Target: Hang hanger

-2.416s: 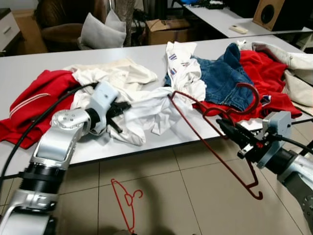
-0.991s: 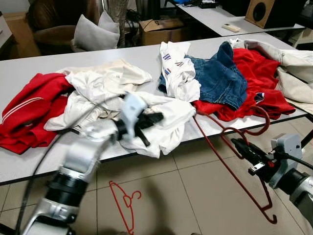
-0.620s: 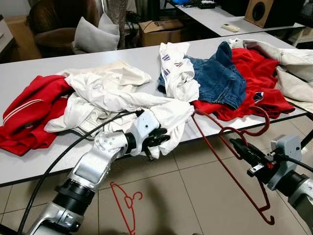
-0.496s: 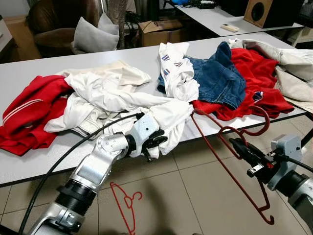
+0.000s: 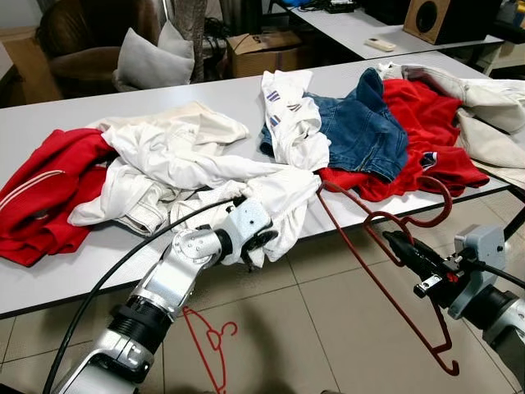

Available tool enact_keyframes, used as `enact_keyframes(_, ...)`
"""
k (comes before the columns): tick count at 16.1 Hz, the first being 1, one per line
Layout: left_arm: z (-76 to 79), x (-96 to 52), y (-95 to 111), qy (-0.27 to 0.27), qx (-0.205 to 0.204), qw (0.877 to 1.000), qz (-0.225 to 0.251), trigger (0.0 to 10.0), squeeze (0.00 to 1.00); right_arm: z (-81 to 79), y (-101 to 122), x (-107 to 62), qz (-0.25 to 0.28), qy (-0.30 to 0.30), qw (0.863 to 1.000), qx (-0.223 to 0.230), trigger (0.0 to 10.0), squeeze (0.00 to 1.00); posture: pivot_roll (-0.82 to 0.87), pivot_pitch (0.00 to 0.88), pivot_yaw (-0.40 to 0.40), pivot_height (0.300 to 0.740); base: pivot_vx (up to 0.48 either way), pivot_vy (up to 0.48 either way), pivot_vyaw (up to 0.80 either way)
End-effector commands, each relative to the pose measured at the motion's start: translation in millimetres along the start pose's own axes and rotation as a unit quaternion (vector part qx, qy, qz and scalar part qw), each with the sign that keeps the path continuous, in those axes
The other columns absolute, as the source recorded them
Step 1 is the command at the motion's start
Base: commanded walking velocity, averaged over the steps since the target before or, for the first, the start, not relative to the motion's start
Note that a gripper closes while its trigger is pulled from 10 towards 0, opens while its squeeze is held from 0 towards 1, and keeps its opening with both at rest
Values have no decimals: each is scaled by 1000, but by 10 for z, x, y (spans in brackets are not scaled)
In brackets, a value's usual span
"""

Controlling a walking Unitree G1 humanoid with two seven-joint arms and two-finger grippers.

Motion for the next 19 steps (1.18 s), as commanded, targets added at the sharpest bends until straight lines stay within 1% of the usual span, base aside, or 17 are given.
enact_keyframes(1, -59, 11, -36, 13, 27, 999, -14, 10000, 0, -34, 88, 10, 16, 8, 1000, -10, 10000, 0, -261, 0, 62, 710, 0, 0, 0)
enact_keyframes(4, -133, 3, -63, 34, 39, 998, -19, 10000, 0, -39, 95, 7, 17, 10, 1000, -11, 10000, 0, -262, 0, 61, 710, 0, 0, 0)
enact_keyframes(5, -160, -2, -28, 39, 28, 999, -6, 10000, 0, -46, 98, 11, 18, 13, 1000, -11, 10000, 0, -262, 0, 60, 710, 0, 0, 0)
enact_keyframes(6, -152, 0, 3, 35, 20, 999, 6, 10000, 859, -49, 99, 13, 18, 13, 1000, -12, 10000, 0, -262, 0, 60, 710, 0, 0, 0)
enact_keyframes(7, -144, 6, 1, 33, 20, 999, 6, 10000, 1000, -52, 100, 14, 18, 14, 1000, -12, 10000, 0, -262, 0, 59, 710, 0, 0, 0)
enact_keyframes(10, -138, 13, -39, 34, 28, 999, -3, 10000, 1000, -51, 105, 20, 18, 17, 1000, -13, 10000, 0, -263, 0, 57, 710, 0, 0, 0)
enact_keyframes(11, -137, 12, -72, 35, 37, 999, -12, 10000, 1000, -52, 106, 22, 18, 18, 1000, -13, 10000, 0, -264, 0, 56, 710, 0, 0, 0)
enact_keyframes(12, -135, 12, -108, 34, 48, 998, -22, 10000, 694, -51, 108, 24, 18, 18, 1000, -14, 10000, 0, -264, 0, 56, 710, 0, 0, 0)
enact_keyframes(13, -131, 8, -136, 32, 52, 998, -28, 10000, 0, -51, 111, 26, 18, 19, 1000, -14, 10000, 0, -265, 0, 55, 710, 0, 0, 0)
enact_keyframes(14, -132, 6, -146, 32, 51, 998, -30, 10000, 0, -52, 114, 27, 18, 20, 1000, -15, 10000, 0, -264, 0, 55, 710, 0, 0, 0)
enact_keyframes(15, -138, 3, -152, 32, 48, 998, -30, 4471, 0, -58, 115, 25, 17, 21, 1000, -15, 10000, 0, -265, 0, 54, 710, 0, 0, 0)
enact_keyframes(17, -146, 2, -152, 33, 45, 998, -29, 941, 0, -62, 112, 24, 17, 22, 999, -16, 10000, 0, -265, 0, 54, 710, 0, 0, 0)
enact_keyframes(18, -153, -4, -146, 33, 44, 998, -27, 0, 0, -68, 109, 23, 16, 24, 999, -16, 10000, 0, -265, 0, 54, 710, 0, 0, 0)
enact_keyframes(19, -157, -12, -141, 32, 44, 998, -26, 0, 0, -73, 105, 20, 15, 25, 999, -16, 10000, 0, -265, 0, 54, 710, 0, 0, 0)
Point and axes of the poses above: a point about 5 cm out from each wrist's last joint towards the gripper, its own x axis pointing out of the wrist towards the gripper, its own y axis along the axis of the wrist's last joint, z = x × y, the point moved 5 cm from there along x, pointing out of the wrist towards the gripper, and after that the axes turned 3 degrees about x, right-handed, at the moved point
